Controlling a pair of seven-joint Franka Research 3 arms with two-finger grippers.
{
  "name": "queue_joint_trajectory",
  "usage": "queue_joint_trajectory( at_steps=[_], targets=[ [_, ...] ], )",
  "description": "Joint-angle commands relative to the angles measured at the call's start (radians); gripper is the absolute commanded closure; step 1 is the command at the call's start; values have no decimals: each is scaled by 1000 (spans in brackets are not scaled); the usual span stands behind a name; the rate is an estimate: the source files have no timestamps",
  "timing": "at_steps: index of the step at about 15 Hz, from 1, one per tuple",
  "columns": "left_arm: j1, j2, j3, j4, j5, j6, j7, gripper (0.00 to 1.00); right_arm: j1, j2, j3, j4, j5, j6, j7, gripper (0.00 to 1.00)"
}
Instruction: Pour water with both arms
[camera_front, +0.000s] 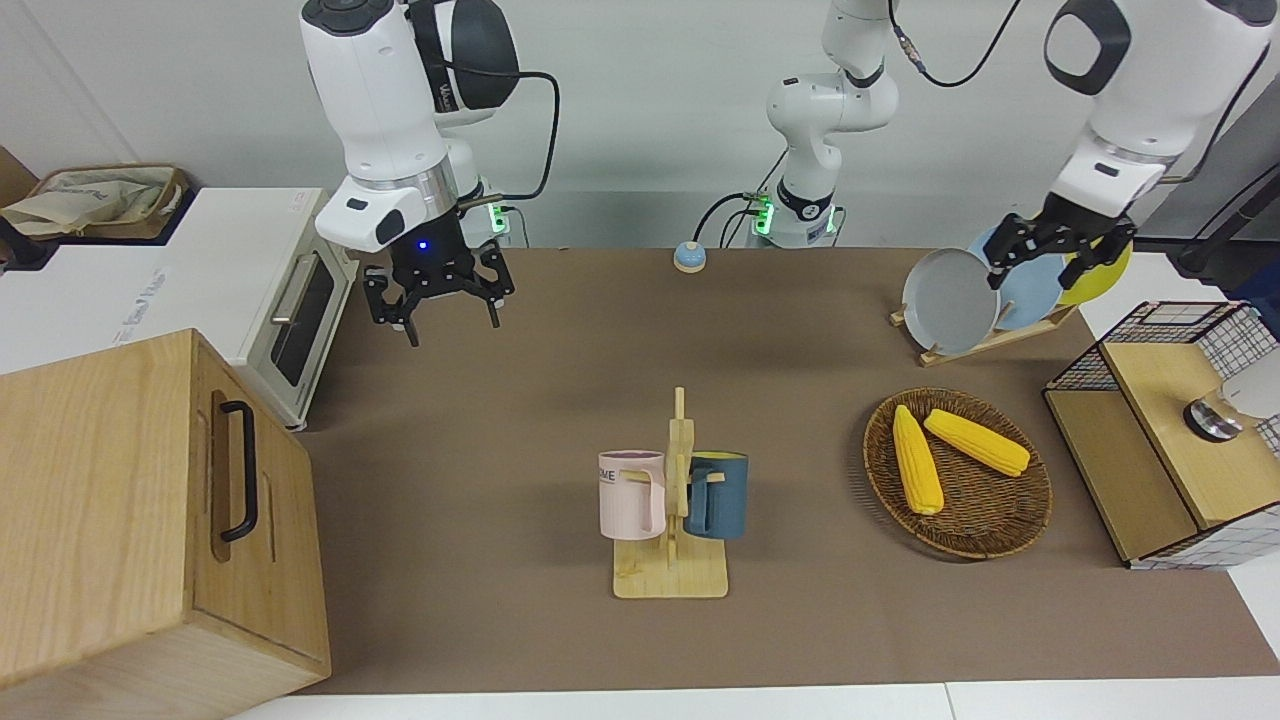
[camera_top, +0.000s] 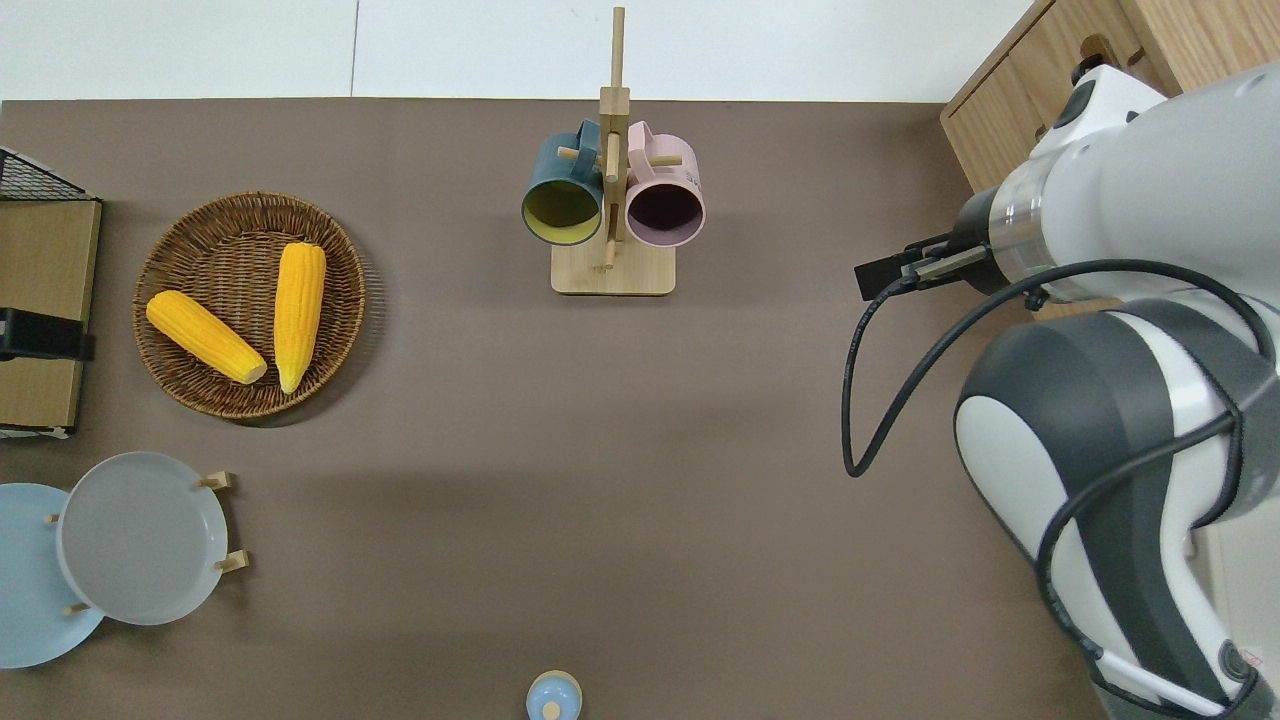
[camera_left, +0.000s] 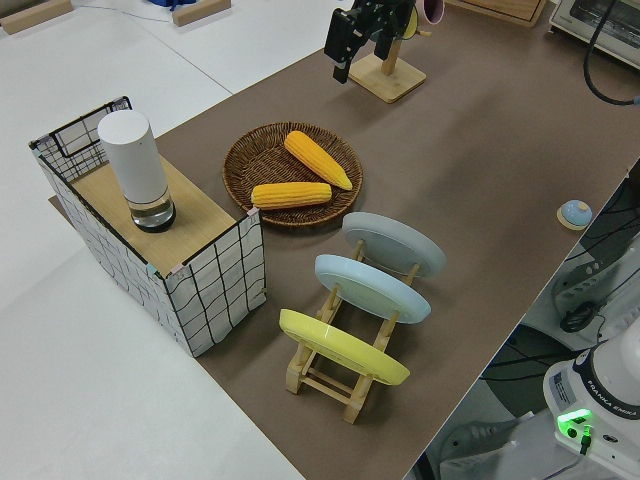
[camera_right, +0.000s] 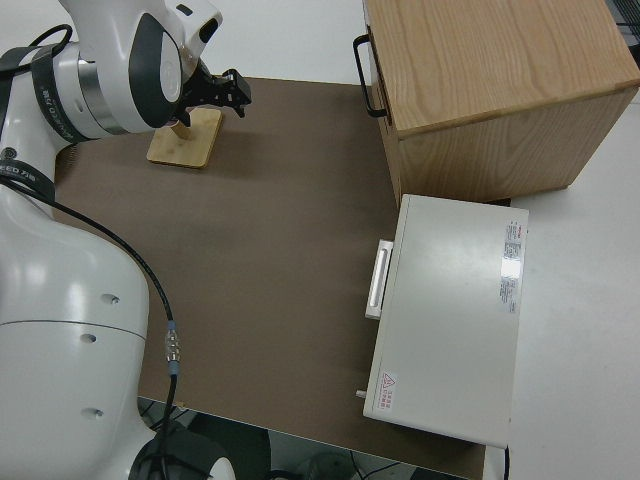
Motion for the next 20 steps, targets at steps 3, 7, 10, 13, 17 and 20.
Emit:
queue_joint_trajectory(
  at_steps=[3, 7, 10, 13, 17, 20],
  targets=[
    [136, 12, -3, 14, -54, 56, 170, 11, 46, 36, -2, 6, -4, 123, -36, 15],
    [222, 30, -3, 17, -84, 117, 251, 11, 86, 82, 4, 12, -37, 241, -56, 15],
    [305, 59, -6, 18, -170, 154, 351, 11, 67, 104, 64, 13, -80, 327, -137, 15],
    [369, 93, -6, 15, -182, 251, 435, 13, 61, 131, 111, 16, -155, 374, -157, 15],
    [432, 137, -4, 14, -243, 410, 532, 13, 49, 199, 143, 21, -212, 491, -161, 17],
    [469, 168, -6, 8, -317, 504, 606, 11, 35, 236, 179, 23, -273, 532, -167, 15]
  ],
)
